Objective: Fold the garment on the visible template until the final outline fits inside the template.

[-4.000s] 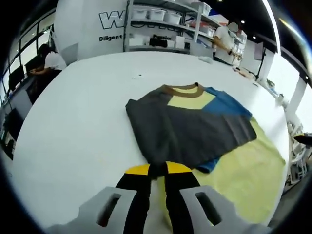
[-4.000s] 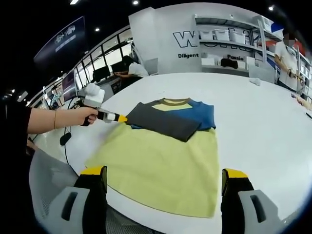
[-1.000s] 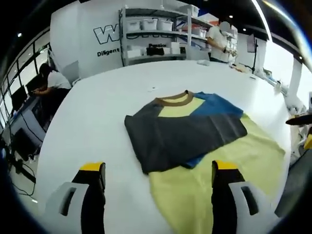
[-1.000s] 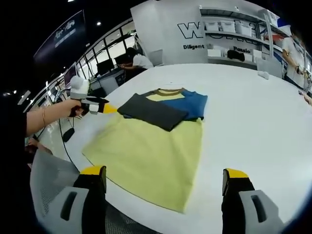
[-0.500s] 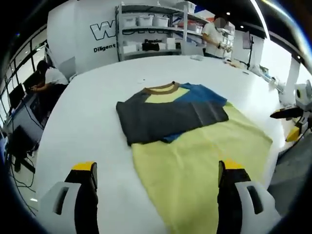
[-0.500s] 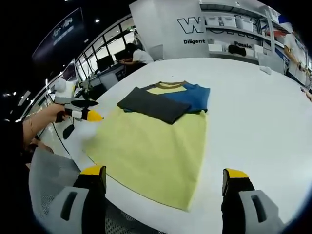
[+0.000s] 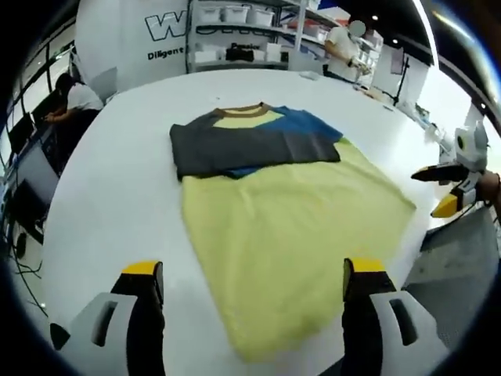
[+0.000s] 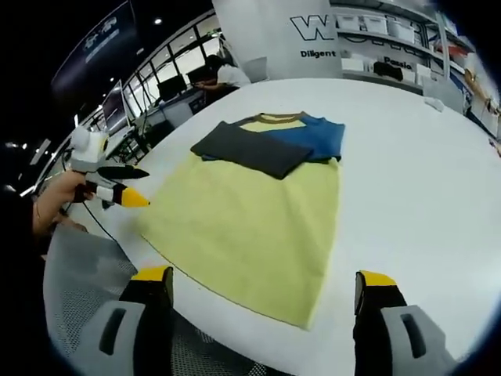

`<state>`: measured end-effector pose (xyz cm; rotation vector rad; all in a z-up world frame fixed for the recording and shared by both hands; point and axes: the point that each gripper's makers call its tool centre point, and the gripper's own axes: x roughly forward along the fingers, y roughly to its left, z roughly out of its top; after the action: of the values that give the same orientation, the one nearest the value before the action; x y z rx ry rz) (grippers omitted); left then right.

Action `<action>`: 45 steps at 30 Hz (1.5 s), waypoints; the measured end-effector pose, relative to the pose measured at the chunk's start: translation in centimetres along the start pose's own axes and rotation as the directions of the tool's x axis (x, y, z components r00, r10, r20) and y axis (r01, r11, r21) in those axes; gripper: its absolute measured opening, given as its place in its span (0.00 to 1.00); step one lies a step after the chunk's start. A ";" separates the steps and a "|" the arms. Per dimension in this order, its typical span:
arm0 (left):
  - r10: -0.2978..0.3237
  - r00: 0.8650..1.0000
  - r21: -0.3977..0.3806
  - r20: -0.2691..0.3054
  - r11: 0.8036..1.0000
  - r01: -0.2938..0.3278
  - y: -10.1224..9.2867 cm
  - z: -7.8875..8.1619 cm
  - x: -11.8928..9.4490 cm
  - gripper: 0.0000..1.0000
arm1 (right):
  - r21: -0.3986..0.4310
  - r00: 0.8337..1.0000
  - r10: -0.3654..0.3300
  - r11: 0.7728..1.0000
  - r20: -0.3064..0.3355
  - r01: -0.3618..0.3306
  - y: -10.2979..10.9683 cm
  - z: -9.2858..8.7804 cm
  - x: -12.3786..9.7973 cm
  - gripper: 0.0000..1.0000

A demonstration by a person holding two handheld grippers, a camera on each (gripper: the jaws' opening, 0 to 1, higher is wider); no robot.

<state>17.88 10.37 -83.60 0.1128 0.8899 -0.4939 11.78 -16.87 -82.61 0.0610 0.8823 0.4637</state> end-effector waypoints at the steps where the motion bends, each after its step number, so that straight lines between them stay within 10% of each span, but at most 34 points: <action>1: 0.003 1.000 -0.006 -0.003 1.000 -0.003 -0.1 -0.3 0.0 0.86 | 0.001 1.000 0.000 1.000 -0.002 0.000 0.0 -0.1 0.0 0.93; 19: 0.082 0.986 -0.117 -0.143 0.988 -0.099 0.3 -5.8 -1.2 0.53 | -0.056 0.975 -0.150 0.988 -0.166 0.143 -2.7 -3.8 1.1 0.49; 25: 0.105 0.985 -0.084 -0.140 0.990 -0.117 0.3 -6.0 -1.4 0.47 | -0.037 0.968 -0.179 0.984 -0.176 0.175 -3.6 -4.1 0.9 0.14; 45: 0.124 0.973 -0.229 -0.196 0.959 -0.168 1.0 -7.1 -1.9 0.10 | 0.003 0.962 -0.176 0.984 -0.210 0.181 -4.1 -4.8 0.5 0.00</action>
<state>12.25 14.09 -86.78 -0.0029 1.1046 -0.2344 9.91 -21.01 -86.99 -0.0485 1.0893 0.2945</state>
